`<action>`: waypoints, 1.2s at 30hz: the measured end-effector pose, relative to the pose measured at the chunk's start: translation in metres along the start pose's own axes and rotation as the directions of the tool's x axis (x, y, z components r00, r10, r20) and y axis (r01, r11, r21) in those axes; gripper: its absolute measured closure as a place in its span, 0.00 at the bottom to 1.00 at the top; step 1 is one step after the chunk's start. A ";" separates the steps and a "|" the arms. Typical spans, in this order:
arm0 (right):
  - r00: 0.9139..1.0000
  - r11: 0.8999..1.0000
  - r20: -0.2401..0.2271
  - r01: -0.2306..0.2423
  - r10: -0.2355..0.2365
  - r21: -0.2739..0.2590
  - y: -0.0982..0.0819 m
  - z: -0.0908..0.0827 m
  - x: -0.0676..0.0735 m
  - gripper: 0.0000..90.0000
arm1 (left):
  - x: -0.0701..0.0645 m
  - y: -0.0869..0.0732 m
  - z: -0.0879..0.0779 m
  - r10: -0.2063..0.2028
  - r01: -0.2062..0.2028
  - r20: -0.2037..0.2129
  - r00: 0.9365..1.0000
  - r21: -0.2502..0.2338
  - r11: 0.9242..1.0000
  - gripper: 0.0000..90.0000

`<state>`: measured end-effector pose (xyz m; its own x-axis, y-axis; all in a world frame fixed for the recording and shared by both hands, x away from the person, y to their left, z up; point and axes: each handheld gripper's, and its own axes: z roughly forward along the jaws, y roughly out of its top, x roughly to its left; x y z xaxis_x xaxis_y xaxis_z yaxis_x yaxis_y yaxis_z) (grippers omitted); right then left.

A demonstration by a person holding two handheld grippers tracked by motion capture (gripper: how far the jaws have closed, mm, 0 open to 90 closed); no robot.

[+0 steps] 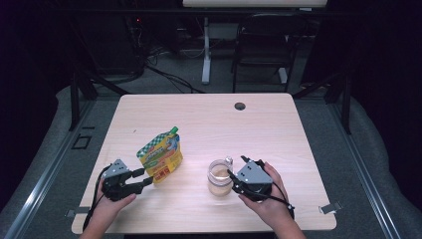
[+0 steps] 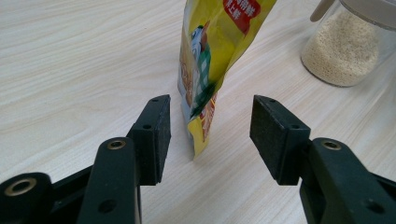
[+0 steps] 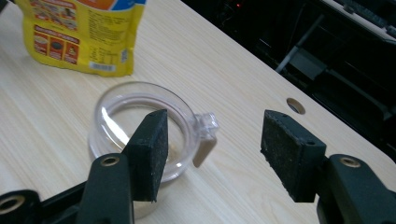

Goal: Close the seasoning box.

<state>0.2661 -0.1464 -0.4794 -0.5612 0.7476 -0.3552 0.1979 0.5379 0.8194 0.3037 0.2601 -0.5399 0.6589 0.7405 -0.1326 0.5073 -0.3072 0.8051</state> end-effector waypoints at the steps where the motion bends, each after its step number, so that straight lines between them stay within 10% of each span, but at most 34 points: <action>1: 1.000 1.000 0.005 -0.004 0.004 0.000 -0.002 0.000 -0.002 0.46 | 0.000 0.000 0.000 0.001 -0.001 0.001 1.000 0.000 1.000 0.54; 18: 0.986 0.989 0.083 -0.147 0.145 0.016 -0.038 0.000 -0.031 0.46 | 0.003 -0.001 0.001 -0.002 0.002 0.001 1.000 0.007 1.000 0.54; 36: 0.980 0.974 0.091 -0.189 0.179 0.127 -0.070 0.022 -0.037 0.46 | 0.005 -0.002 0.005 0.000 0.000 0.000 1.000 0.018 1.000 0.54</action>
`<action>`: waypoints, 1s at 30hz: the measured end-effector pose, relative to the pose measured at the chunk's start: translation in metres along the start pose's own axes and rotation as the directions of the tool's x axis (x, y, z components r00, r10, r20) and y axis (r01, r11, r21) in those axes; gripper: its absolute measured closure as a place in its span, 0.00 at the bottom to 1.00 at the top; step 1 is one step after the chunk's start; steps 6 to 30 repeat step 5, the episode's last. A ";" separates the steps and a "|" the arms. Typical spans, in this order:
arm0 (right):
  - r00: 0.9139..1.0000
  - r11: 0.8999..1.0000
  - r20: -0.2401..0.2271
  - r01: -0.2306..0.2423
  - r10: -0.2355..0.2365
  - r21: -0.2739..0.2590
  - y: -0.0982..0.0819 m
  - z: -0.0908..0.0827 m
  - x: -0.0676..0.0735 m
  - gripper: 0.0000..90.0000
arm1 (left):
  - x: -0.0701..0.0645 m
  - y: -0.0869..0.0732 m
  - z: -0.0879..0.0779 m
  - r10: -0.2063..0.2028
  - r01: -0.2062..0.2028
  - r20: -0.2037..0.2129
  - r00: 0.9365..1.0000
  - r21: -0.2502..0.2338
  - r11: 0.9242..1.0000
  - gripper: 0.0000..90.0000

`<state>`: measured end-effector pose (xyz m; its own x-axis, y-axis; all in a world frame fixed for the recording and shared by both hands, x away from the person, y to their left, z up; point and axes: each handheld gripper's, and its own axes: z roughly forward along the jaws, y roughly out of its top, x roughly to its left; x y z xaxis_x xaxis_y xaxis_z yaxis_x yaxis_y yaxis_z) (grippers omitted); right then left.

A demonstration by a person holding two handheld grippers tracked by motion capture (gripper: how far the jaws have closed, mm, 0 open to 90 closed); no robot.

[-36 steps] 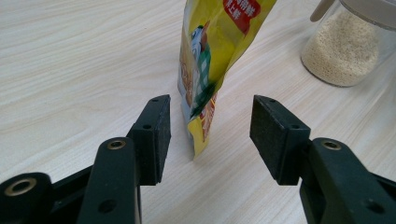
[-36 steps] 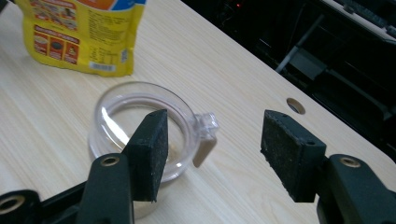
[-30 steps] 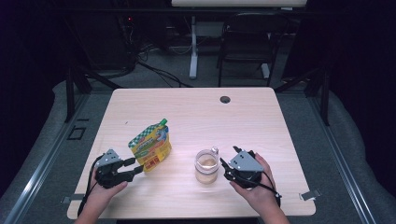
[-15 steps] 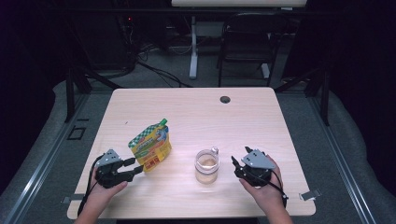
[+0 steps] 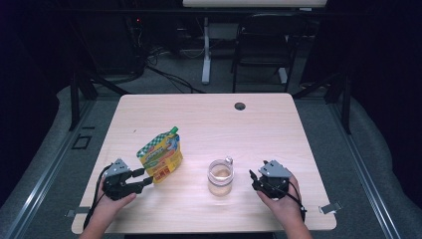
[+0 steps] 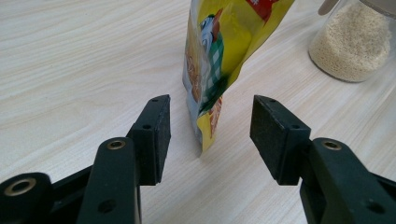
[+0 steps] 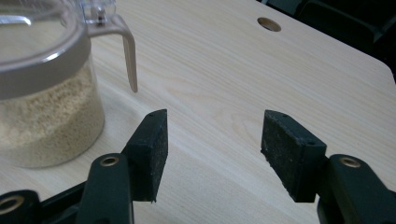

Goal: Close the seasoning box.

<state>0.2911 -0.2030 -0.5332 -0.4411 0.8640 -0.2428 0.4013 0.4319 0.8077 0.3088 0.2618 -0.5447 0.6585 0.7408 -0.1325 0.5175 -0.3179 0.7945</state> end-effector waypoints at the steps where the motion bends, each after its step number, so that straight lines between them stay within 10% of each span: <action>1: 1.000 1.000 -0.001 0.008 -0.008 0.008 0.000 0.001 0.000 0.46 | 0.000 0.000 0.000 0.000 0.000 0.000 1.000 0.001 1.000 0.54; 30: 1.000 1.000 -0.008 0.005 -0.005 0.012 -0.002 0.003 0.001 0.46 | 0.001 0.000 -0.001 -0.002 0.002 0.002 1.000 -0.003 1.000 0.53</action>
